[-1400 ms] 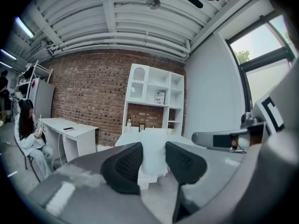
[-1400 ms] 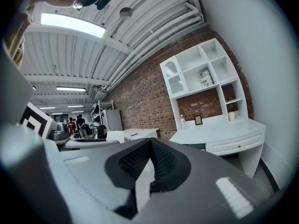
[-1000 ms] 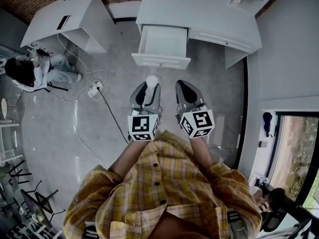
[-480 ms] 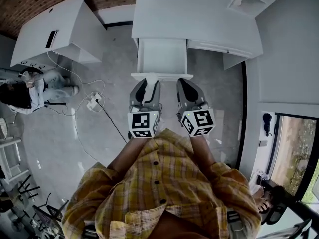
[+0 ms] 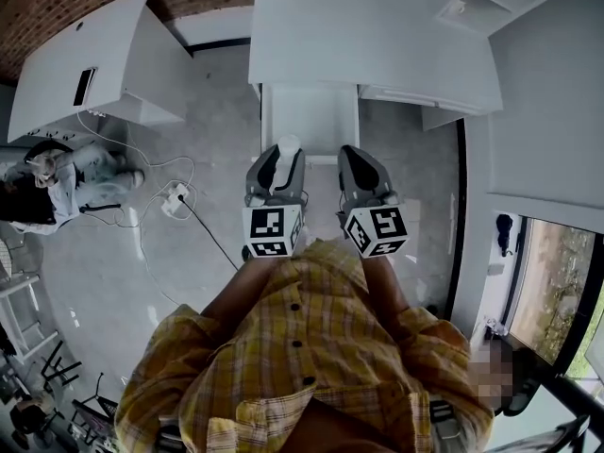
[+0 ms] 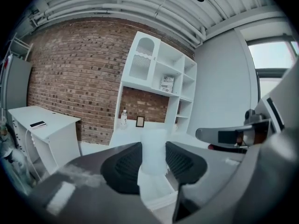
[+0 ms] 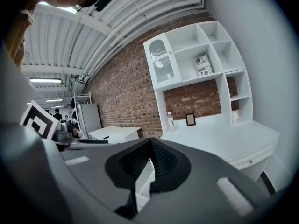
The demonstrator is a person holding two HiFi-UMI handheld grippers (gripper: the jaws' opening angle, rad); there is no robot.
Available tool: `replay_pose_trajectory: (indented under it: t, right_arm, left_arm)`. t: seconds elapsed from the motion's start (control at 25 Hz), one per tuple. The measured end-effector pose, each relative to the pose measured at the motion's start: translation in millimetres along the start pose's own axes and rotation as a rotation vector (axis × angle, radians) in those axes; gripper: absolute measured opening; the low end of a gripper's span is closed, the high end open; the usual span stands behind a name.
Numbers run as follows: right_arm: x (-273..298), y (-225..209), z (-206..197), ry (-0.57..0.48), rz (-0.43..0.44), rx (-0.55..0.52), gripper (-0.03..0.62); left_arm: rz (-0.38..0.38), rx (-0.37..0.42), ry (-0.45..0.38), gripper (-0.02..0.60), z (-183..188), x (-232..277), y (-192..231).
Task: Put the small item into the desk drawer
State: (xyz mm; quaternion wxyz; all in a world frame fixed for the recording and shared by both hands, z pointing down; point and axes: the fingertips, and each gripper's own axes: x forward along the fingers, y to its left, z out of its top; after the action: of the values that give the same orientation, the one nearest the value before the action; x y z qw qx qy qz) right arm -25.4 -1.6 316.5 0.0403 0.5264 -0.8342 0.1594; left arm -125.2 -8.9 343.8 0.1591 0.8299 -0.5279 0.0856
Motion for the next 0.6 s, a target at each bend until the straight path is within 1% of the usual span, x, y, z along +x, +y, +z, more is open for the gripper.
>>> replay_pose_trajectory:
  t: [0.36, 0.6]
  right_arm:
    - [20, -18, -14, 0.042, -0.016, 0.034, -0.002]
    - [38, -43, -27, 0.061, 0.001, 0.063, -0.002]
  left_arm:
    - [-0.019, -0.027, 0.061, 0.167, -19, 28, 3]
    - [-0.015, -0.019, 0.105, 0.167, -35, 55, -1]
